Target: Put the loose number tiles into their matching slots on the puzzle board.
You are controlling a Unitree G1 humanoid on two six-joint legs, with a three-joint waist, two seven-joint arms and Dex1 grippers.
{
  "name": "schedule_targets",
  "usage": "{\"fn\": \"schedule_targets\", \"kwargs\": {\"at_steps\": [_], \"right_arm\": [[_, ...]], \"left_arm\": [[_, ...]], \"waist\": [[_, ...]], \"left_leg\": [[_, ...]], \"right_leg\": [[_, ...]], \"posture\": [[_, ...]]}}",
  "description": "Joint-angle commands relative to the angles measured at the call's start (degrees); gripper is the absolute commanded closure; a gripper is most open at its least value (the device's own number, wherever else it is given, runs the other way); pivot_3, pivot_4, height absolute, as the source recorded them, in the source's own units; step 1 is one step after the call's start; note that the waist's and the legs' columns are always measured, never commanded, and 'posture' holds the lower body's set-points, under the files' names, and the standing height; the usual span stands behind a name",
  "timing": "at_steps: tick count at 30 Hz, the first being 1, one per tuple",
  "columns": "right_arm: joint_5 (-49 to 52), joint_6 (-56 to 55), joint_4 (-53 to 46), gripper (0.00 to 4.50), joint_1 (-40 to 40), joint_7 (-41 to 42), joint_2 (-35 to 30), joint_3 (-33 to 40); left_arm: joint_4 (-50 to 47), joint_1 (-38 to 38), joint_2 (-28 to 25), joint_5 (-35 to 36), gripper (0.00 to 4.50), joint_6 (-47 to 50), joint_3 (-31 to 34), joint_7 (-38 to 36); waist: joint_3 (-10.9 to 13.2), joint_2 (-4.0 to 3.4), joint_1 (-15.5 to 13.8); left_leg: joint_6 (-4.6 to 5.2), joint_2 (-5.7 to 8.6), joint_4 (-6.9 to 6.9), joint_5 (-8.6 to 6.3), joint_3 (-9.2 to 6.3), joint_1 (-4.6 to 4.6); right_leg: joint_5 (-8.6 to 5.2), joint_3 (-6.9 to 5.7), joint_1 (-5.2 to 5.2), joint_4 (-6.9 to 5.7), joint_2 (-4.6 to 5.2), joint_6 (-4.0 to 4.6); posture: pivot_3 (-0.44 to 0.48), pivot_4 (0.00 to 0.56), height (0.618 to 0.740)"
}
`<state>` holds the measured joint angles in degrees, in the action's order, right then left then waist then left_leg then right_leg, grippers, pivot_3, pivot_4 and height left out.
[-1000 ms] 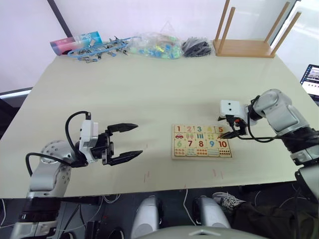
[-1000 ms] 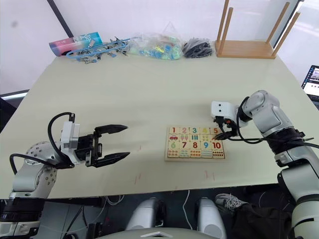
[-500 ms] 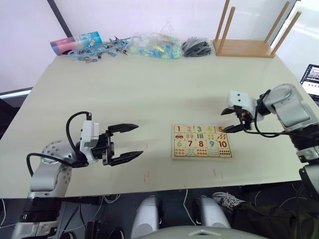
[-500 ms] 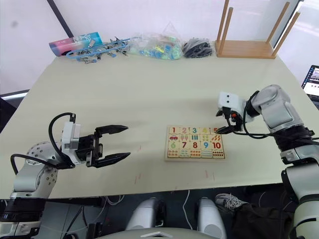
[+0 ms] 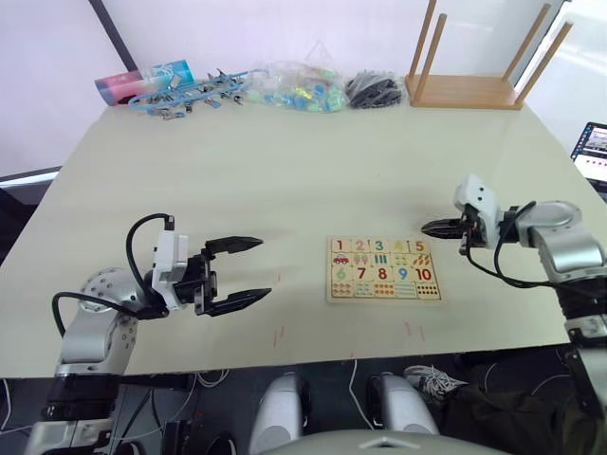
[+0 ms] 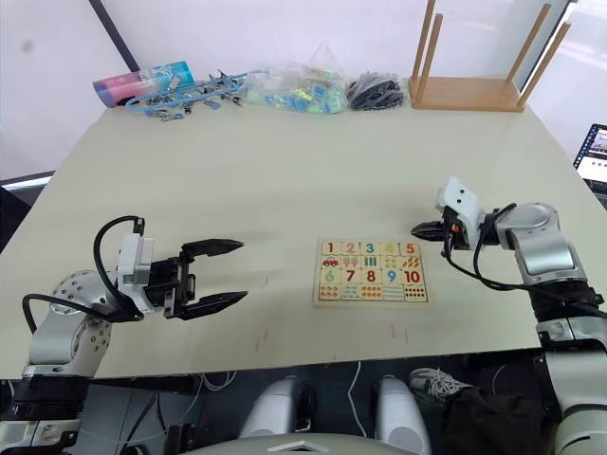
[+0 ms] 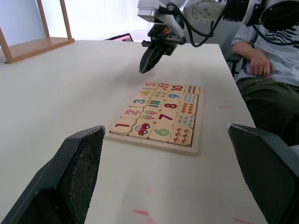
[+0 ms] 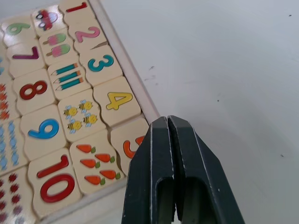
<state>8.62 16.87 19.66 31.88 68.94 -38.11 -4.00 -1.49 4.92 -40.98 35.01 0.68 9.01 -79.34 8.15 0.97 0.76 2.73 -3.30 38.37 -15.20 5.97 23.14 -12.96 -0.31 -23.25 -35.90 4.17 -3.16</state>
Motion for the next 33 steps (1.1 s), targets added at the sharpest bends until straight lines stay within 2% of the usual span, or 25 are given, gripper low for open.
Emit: {"fn": "schedule_targets", "kwargs": {"at_steps": [1,8,13,18,22,26,30,31,33], "right_arm": [[2.6,-1.7,-4.1,4.45,-2.4,-2.1,0.9,2.7],[2.2,-3.2,-4.6,4.45,-8.0,-4.5,1.9,1.6],[1.0,-4.5,-2.9,4.45,-9.2,-6.6,1.9,1.0],[6.1,-4.1,-6.8,4.45,-10.3,-8.2,2.5,5.7],[10.3,-5.0,-12.0,4.45,-14.4,-9.8,2.3,11.0],[12.1,-10.3,-14.6,4.45,-20.3,-12.2,2.7,16.8],[14.1,-12.6,-16.4,4.45,-28.3,-11.1,1.1,21.5],[14.4,-13.2,-16.6,3.94,-29.2,-10.8,0.9,22.1],[16.7,-14.2,-16.8,3.23,-32.0,-10.3,1.2,25.3]], "left_arm": [[0.2,0.6,0.0,0.2,0.0,-1.1,1.4,-0.5],[1.6,1.5,-0.1,-0.1,0.0,-1.6,1.3,-1.3],[2.2,1.9,-0.1,-0.2,0.0,-1.8,1.2,-1.6],[2.1,1.0,0.2,-0.2,0.0,-1.2,2.0,-0.2],[1.5,-0.5,2.0,0.0,0.0,1.0,3.7,5.7],[0.8,-2.7,3.7,-1.4,0.0,1.6,5.1,11.5],[-0.3,-6.4,3.9,-2.1,0.0,3.5,6.9,16.0],[-0.5,-6.9,3.9,-2.2,0.0,3.7,7.2,16.7],[-0.9,-8.4,4.2,-2.4,0.0,4.9,8.6,20.1]], "waist": [[0.0,0.0,0.0],[0.0,0.02,-0.1],[0.0,0.04,0.0],[0.0,0.04,-0.1],[0.0,0.03,-0.1],[0.0,0.04,-0.3],[0.0,0.05,-0.3],[0.0,0.05,-0.3],[0.0,0.05,-0.2]], "left_leg": [[0.0,0.0,0.0,0.0,0.0,0.0],[0.0,0.01,0.01,0.0,0.01,0.0],[0.01,0.01,0.01,0.0,0.0,-0.1],[0.01,0.0,0.01,0.0,-0.07,-0.12],[0.01,0.0,-0.03,-0.01,-0.07,-0.06],[0.02,0.0,-0.04,-0.01,-0.08,-0.05],[0.02,0.0,-0.05,-0.01,-0.09,-0.08],[0.02,0.0,-0.04,-0.01,-0.08,-0.09],[0.02,-0.01,-0.04,-0.01,-0.08,-0.1]], "right_leg": [[0.0,0.0,0.0,0.0,0.0,0.0],[0.0,0.0,0.01,0.0,0.0,-0.01],[0.0,0.0,0.04,-0.01,-0.01,-0.01],[0.0,0.0,0.06,-0.02,-0.01,0.0],[0.0,0.01,0.05,-0.01,0.0,-0.01],[0.0,0.01,0.05,0.0,0.0,-0.01],[-0.01,0.01,0.08,0.01,0.0,-0.01],[-0.01,0.02,0.07,0.0,0.0,-0.02],[-0.01,0.03,0.07,0.0,0.0,-0.01]], "posture": [[0.0,0.15,0.738],[0.0,0.15,0.738],[0.0,0.15,0.738],[0.0,0.15,0.738],[0.0,0.15,0.738],[0.0,0.15,0.738],[0.0,0.15,0.738],[0.0,0.15,0.738],[0.0,0.15,0.738]]}}
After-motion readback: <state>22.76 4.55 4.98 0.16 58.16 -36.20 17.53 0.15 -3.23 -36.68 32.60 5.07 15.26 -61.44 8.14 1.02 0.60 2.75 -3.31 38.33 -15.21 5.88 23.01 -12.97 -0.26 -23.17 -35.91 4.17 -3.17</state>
